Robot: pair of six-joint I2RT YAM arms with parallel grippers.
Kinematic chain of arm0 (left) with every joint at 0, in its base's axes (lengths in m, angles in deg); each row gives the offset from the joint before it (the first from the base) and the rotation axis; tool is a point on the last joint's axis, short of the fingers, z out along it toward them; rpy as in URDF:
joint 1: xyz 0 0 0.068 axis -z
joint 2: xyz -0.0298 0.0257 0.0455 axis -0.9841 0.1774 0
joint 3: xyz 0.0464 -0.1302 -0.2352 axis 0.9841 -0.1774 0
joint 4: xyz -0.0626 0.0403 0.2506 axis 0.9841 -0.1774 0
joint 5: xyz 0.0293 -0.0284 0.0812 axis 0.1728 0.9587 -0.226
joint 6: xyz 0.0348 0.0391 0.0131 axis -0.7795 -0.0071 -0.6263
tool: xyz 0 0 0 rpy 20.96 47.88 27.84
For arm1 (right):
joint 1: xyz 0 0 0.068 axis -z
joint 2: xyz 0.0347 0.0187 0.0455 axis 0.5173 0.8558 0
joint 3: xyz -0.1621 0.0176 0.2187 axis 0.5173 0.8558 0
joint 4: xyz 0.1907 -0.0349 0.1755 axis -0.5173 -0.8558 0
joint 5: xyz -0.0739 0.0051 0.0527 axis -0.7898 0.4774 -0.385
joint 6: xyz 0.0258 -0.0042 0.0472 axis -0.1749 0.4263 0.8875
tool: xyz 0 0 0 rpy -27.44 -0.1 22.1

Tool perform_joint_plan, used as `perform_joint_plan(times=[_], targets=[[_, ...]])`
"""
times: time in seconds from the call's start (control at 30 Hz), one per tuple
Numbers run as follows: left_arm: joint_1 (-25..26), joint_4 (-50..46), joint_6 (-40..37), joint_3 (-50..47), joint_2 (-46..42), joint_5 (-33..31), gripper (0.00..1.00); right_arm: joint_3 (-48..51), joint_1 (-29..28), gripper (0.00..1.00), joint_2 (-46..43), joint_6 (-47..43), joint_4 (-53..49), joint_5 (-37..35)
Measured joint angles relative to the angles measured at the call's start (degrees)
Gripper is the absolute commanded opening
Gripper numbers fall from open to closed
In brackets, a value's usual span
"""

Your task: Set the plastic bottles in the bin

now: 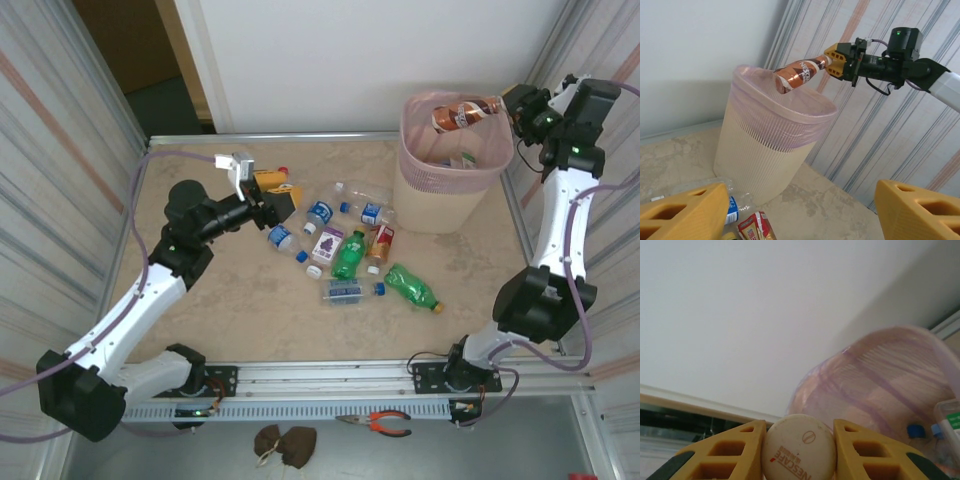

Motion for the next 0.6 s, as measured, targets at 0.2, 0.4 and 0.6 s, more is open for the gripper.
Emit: perform_joint_plan(times=[0.2, 0.4, 0.6], targets=[[-0.02, 0.0, 0.61, 0.04, 1.79, 0.02, 0.77, -4.42, -4.04, 0.06, 6.36, -2.45, -2.36, -5.18], [-0.02, 0.02, 1.05, 0.04, 2.25, 0.02, 0.77, -6.91, -9.01, 0.09, 10.51, -4.96, -3.19, -10.34], [-0.07, -0.04, 1.01, 0.04, 2.12, 0.0, 0.77, -7.32, -10.75, 0.12, 14.95, -6.43, -3.19, -14.21]])
